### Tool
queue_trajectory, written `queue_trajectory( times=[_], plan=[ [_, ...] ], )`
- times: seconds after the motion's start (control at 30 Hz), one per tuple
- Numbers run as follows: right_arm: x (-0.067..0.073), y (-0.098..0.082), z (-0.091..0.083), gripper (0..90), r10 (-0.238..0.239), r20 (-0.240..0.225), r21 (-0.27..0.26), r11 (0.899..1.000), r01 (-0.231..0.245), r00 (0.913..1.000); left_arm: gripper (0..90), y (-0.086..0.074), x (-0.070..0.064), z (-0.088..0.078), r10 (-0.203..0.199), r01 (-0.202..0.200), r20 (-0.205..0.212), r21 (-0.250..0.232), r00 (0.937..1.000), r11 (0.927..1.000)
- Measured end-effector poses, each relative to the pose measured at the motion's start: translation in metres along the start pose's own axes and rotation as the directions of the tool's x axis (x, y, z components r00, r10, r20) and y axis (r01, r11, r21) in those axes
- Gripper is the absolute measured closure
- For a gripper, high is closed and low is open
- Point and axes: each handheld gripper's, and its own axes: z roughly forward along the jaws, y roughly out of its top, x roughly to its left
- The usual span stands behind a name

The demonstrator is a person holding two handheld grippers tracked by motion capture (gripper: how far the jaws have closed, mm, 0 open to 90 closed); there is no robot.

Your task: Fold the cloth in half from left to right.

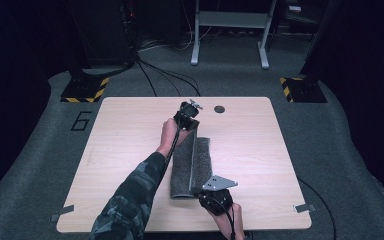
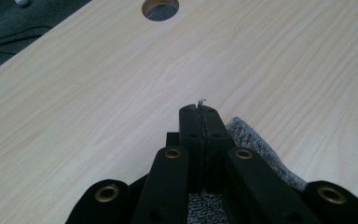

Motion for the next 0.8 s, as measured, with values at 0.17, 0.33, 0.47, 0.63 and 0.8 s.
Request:
queue_trajectory(
  times=[0.17, 0.33, 0.47, 0.63, 0.8],
  plan=[
    [-0.006, -0.007, -0.002, 88.2, 0.012, 0.012, -0.002, 1.0, -0.012, 0.9999, 89.3, 0.001, -0.004, 0.007, 0.002, -0.002, 0.002, 0.014, 1.0, 0.9999],
    [-0.01, -0.012, -0.007, 88.1, 0.037, 0.03, -0.002, 0.999, -0.037, 0.9989, 89.1, 0.003, -0.007, 0.017, -0.012, 0.012, -0.011, 0.026, 0.9999, 0.9996],
    [-0.013, -0.016, -0.013, 87.0, 0.045, 0.063, -0.006, 0.999, -0.045, 0.997, 88.3, 0.005, -0.012, 0.025, -0.022, 0.022, -0.002, 0.029, 0.9998, 0.9993],
    [-0.019, -0.024, -0.019, 74.3, 0.07, 0.107, 0.021, 0.997, -0.072, 0.9918, 43.0, 0.003, -0.008, 0.031, -0.099, 0.096, 0.042, 0.077, 0.9942, 0.9924],
    [-0.036, -0.036, -0.035, 63.6, 0.117, 0.172, 0.004, 0.993, -0.119, 0.9781, 19.5, -0.007, 0.007, 0.011, -0.177, 0.176, 0.091, 0.02, 0.98, 0.9842]
  ],
)
